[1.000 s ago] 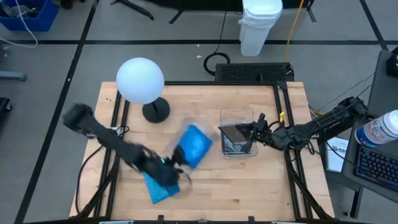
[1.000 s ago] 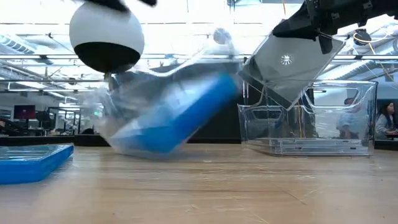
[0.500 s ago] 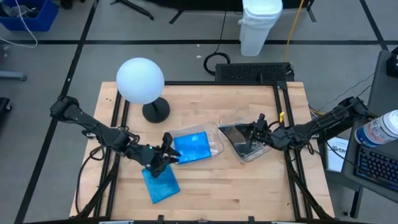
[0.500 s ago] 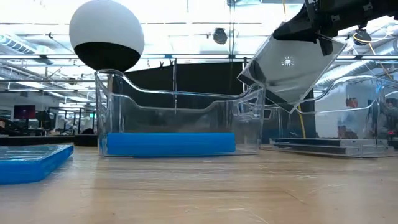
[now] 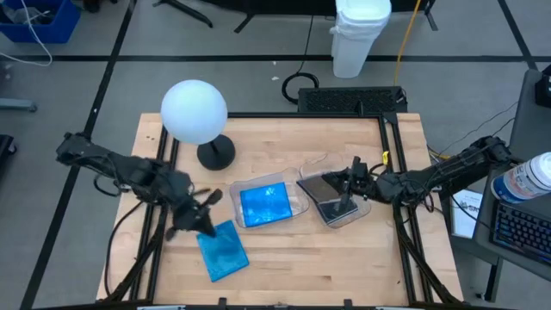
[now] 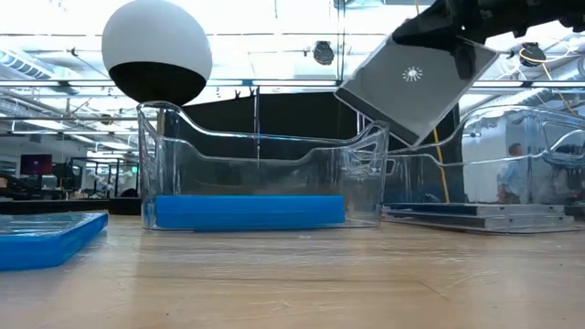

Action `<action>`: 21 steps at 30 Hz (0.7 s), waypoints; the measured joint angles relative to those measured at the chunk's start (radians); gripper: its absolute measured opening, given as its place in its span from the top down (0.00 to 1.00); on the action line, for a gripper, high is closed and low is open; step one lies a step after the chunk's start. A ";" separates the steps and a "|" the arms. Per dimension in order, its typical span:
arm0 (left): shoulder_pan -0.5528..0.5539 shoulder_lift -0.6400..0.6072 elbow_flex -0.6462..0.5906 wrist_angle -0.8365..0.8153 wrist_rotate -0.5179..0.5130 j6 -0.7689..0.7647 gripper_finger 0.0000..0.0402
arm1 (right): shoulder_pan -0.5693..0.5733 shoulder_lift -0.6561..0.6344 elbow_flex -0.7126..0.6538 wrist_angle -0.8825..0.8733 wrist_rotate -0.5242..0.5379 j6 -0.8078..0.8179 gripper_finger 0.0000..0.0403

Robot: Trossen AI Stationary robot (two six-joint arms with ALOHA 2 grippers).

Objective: Pick & place jewel cases by type
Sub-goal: Put the black CD case into the right transparent bin

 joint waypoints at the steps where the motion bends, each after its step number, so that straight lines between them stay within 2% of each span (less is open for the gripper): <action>1: 0.016 -0.027 -0.019 0.004 0.038 -0.008 0.98 | -0.001 -0.003 0.000 0.005 0.000 -0.010 0.96; 3: 0.039 -0.084 -0.071 0.020 0.071 -0.016 0.97 | -0.001 -0.014 0.000 0.006 -0.002 -0.016 0.96; 7: 0.062 -0.202 -0.210 0.062 0.069 -0.056 0.99 | -0.001 -0.056 0.000 -0.004 0.000 -0.032 0.96; 10: 0.067 -0.296 -0.333 0.151 0.066 -0.097 0.98 | -0.001 -0.109 0.000 -0.006 0.004 -0.037 0.96; 12: 0.064 -0.348 -0.417 0.229 0.061 -0.116 0.97 | -0.001 -0.150 0.019 -0.073 0.004 -0.015 0.96; 16: 0.064 -0.419 -0.561 0.356 -0.013 -0.118 0.96 | -0.001 -0.192 0.179 -0.464 0.005 0.149 0.96; 19: 0.064 -0.444 -0.631 0.419 -0.057 -0.104 0.95 | -0.003 -0.173 0.356 -0.848 -0.014 0.339 0.96; 21: 0.064 -0.452 -0.657 0.437 -0.077 -0.101 0.95 | -0.013 -0.143 0.452 -1.020 -0.020 0.441 0.96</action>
